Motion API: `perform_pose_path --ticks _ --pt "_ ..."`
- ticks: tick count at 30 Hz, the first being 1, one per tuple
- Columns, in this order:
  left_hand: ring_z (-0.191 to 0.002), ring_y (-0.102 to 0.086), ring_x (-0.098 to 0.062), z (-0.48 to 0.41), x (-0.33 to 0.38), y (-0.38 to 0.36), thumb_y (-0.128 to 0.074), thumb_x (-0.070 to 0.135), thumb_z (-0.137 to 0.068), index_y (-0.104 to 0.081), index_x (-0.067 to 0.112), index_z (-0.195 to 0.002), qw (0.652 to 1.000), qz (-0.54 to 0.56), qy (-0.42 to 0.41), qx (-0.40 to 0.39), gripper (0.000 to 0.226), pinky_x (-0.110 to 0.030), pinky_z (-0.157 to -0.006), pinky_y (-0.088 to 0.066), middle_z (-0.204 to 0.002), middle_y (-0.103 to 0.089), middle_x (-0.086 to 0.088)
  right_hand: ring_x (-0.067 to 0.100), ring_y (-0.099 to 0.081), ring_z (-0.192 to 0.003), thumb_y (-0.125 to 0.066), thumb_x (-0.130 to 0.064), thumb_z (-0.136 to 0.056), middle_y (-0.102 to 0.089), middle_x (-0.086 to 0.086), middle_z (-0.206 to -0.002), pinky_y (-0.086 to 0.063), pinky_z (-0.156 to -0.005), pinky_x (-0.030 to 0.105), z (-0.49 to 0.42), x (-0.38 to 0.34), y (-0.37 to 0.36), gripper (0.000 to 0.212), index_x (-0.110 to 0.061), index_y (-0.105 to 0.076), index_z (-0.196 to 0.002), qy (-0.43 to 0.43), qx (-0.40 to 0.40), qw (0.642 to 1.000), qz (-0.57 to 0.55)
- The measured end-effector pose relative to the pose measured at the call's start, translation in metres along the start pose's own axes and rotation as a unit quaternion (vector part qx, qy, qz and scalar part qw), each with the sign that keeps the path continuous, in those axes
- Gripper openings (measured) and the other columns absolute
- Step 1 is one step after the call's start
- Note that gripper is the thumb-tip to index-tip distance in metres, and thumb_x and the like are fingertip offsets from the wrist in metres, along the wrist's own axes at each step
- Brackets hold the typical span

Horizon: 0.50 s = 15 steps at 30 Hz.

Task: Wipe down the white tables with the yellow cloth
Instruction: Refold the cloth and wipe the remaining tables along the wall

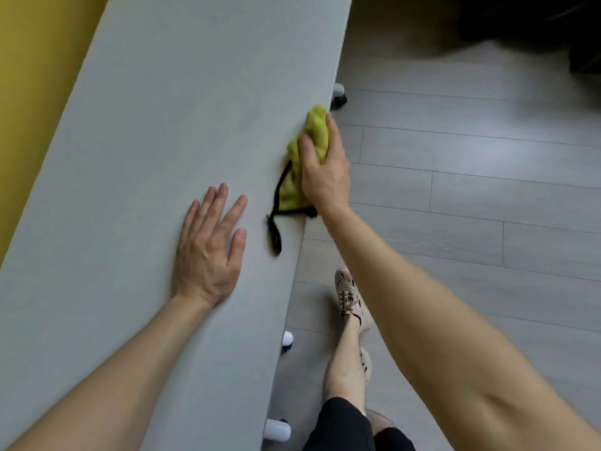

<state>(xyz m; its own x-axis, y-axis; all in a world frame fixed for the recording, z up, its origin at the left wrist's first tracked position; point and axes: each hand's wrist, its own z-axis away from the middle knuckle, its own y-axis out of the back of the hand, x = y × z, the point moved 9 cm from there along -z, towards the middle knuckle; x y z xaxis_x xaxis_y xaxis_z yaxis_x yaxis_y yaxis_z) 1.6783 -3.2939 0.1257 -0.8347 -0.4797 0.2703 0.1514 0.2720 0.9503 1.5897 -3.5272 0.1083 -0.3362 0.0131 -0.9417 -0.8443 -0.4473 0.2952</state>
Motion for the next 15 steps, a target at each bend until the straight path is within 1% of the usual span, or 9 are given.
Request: perform_pose_path --ticks 2,3,5,6,8,10,11,13,15 --pt "-0.167 -0.025 -0.022 -0.002 -0.001 0.001 -0.041 0.034 -0.113 -0.048 0.024 -0.165 1.0 0.0 0.005 0.005 0.054 -0.055 -0.135 -0.022 -0.178 -0.032 -0.006 0.018 -0.054 -0.145 -0.06 -0.047 -0.107 -0.055 -0.006 -0.161 -0.044 -0.121 0.042 -0.001 -0.004 -0.003 0.066 -0.031 -0.039 -0.168 -0.013 0.019 1.0 -0.009" --pt "-0.167 -0.025 -0.023 -0.004 -0.001 0.002 -0.041 0.034 -0.113 -0.048 0.024 -0.165 1.0 0.002 0.004 0.007 0.054 -0.055 -0.135 -0.022 -0.178 -0.032 -0.006 0.018 -0.052 -0.147 -0.06 -0.047 -0.108 -0.053 -0.006 -0.163 -0.043 -0.121 0.038 0.017 -0.002 -0.004 0.067 -0.032 -0.037 -0.168 -0.019 0.025 0.999 -0.022" --pt "-0.167 -0.025 -0.023 -0.004 0.0 0.002 -0.041 0.034 -0.113 -0.048 0.024 -0.165 1.0 0.005 -0.001 0.006 0.054 -0.055 -0.135 -0.023 -0.178 -0.032 -0.007 0.012 -0.045 -0.151 -0.064 -0.041 -0.108 -0.047 -0.007 -0.168 -0.035 -0.119 0.022 0.08 0.01 -0.002 0.069 -0.031 -0.034 -0.17 -0.021 0.026 0.999 -0.042" --pt "-0.167 -0.025 -0.023 -0.004 0.0 0.002 -0.041 0.035 -0.113 -0.047 0.024 -0.166 1.0 0.005 -0.003 0.006 0.054 -0.056 -0.134 -0.023 -0.178 -0.032 -0.007 0.008 -0.042 -0.154 -0.065 -0.037 -0.108 -0.044 -0.009 -0.17 -0.031 -0.119 0.016 0.115 0.018 -0.001 0.071 -0.03 -0.033 -0.17 -0.014 0.016 0.999 -0.039" --pt "-0.167 -0.024 -0.023 -0.004 -0.001 0.001 -0.041 0.035 -0.113 -0.047 0.024 -0.166 1.0 0.007 0.002 0.006 0.055 -0.056 -0.134 -0.023 -0.178 -0.031 -0.006 0.001 -0.035 -0.157 -0.068 -0.032 -0.106 -0.038 -0.013 -0.173 -0.026 -0.122 0.012 0.179 0.032 0.001 0.074 -0.03 -0.031 -0.171 -0.007 -0.024 0.999 -0.022" --pt "-0.167 -0.024 -0.022 -0.003 -0.001 0.001 -0.041 0.035 -0.112 -0.047 0.025 -0.166 1.0 0.011 0.008 0.006 0.055 -0.055 -0.135 -0.022 -0.178 -0.031 -0.006 -0.002 -0.034 -0.157 -0.066 -0.037 -0.105 -0.037 -0.014 -0.173 -0.024 -0.122 0.009 0.214 0.041 0.003 0.076 -0.032 -0.029 -0.171 -0.02 -0.048 0.999 -0.011" --pt "-0.167 -0.024 -0.022 -0.004 0.0 0.001 -0.042 0.035 -0.112 -0.047 0.025 -0.166 1.0 0.012 0.008 0.007 0.055 -0.055 -0.135 -0.022 -0.178 -0.031 -0.006 -0.003 -0.034 -0.157 -0.064 -0.039 -0.104 -0.037 -0.014 -0.173 -0.024 -0.121 0.008 0.214 0.039 0.002 0.075 -0.032 -0.029 -0.171 -0.023 -0.05 0.998 -0.008" --pt "-0.167 -0.025 -0.023 -0.005 0.0 0.0 -0.042 0.036 -0.112 -0.047 0.024 -0.165 1.0 0.014 0.004 0.009 0.055 -0.055 -0.135 -0.022 -0.178 -0.032 -0.007 0.001 -0.038 -0.156 -0.059 -0.041 -0.104 -0.04 -0.013 -0.172 -0.029 -0.123 0.013 0.187 0.027 -0.001 0.073 -0.028 -0.032 -0.17 -0.013 -0.036 0.999 -0.011" --pt "-0.167 -0.026 -0.022 -0.004 -0.001 -0.001 -0.041 0.036 -0.112 -0.048 0.025 -0.165 1.0 0.01 0.003 0.012 0.055 -0.055 -0.135 -0.022 -0.178 -0.032 -0.006 0.007 -0.043 -0.154 -0.057 -0.043 -0.104 -0.046 -0.01 -0.169 -0.035 -0.125 0.026 0.13 0.017 -0.004 0.07 -0.026 -0.037 -0.169 -0.008 -0.001 0.999 -0.031"
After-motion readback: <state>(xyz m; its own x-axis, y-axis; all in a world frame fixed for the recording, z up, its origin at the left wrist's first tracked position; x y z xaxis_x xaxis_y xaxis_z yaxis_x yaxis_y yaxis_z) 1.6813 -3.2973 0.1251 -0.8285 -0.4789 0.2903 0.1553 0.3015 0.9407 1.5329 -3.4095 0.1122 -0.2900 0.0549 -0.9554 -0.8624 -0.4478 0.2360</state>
